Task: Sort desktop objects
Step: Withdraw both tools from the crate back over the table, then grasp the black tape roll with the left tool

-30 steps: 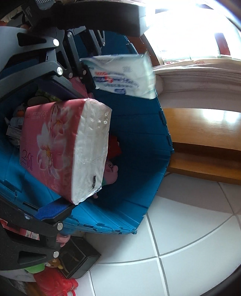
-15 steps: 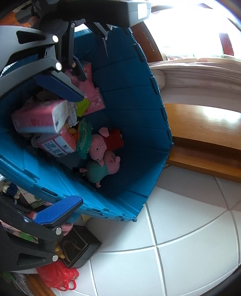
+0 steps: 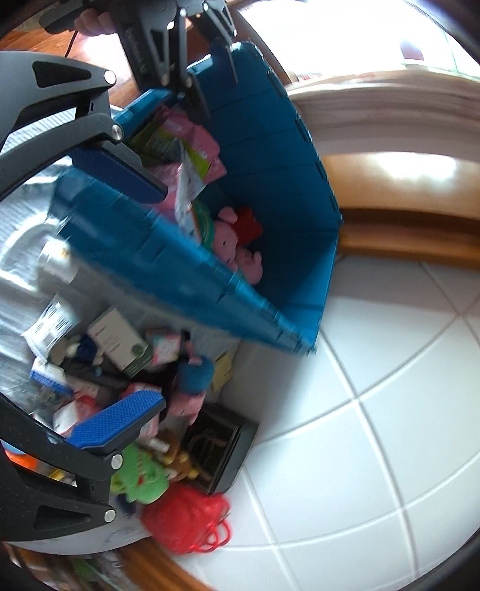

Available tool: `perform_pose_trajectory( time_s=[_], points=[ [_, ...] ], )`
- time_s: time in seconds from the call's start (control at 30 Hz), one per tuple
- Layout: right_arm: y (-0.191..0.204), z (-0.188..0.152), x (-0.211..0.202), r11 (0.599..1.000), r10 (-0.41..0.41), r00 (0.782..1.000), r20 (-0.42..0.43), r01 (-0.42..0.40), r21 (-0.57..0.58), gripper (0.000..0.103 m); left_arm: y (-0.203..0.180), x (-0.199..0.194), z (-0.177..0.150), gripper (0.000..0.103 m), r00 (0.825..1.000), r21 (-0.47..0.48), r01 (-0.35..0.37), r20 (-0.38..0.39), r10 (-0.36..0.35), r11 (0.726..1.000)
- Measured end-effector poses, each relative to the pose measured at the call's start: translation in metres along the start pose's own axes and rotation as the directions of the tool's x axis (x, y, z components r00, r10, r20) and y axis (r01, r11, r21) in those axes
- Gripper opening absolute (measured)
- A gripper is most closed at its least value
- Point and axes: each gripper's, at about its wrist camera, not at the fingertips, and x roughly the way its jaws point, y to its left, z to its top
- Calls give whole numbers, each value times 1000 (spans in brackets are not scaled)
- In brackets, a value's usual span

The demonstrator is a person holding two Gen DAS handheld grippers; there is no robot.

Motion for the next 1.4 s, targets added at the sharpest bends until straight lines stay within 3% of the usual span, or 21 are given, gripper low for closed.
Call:
perform_pose_trajectory(
  time_s=[0.2, 0.33, 0.5, 0.67, 0.97, 1.1, 1.27, 1.4],
  points=[
    [-89, -63, -30, 989, -71, 997, -34, 75, 128, 103, -91, -23, -9, 74, 996, 74, 70, 43, -74, 995],
    [-151, -110, -44, 977, -100, 992, -81, 113, 182, 103, -151, -22, -26, 79, 992, 95, 120, 29, -124, 988],
    [-221, -180, -46, 958, -107, 980, -170, 147, 247, 103, -226, 6, -64, 79, 989, 125, 137, -81, -127, 983],
    [-262, -255, -28, 936, -56, 960, -275, 146, 321, 103, -278, 47, -121, 79, 977, 171, 118, -195, -84, 978],
    [-253, -354, 4, 890, 45, 918, -394, 143, 433, 103, -312, 96, -220, 79, 928, 273, 160, -370, -50, 949],
    [-235, -387, 21, 869, 35, 892, -452, 196, 454, 103, -320, 108, -248, 79, 925, 328, 190, -377, -56, 925],
    [-224, -407, 21, 835, 26, 893, -449, 227, 501, 103, -331, 128, -268, 79, 918, 336, 221, -388, -79, 915],
    [-220, -416, 23, 823, 6, 885, -466, 261, 505, 103, -339, 134, -269, 79, 930, 336, 253, -344, -132, 907]
  ],
)
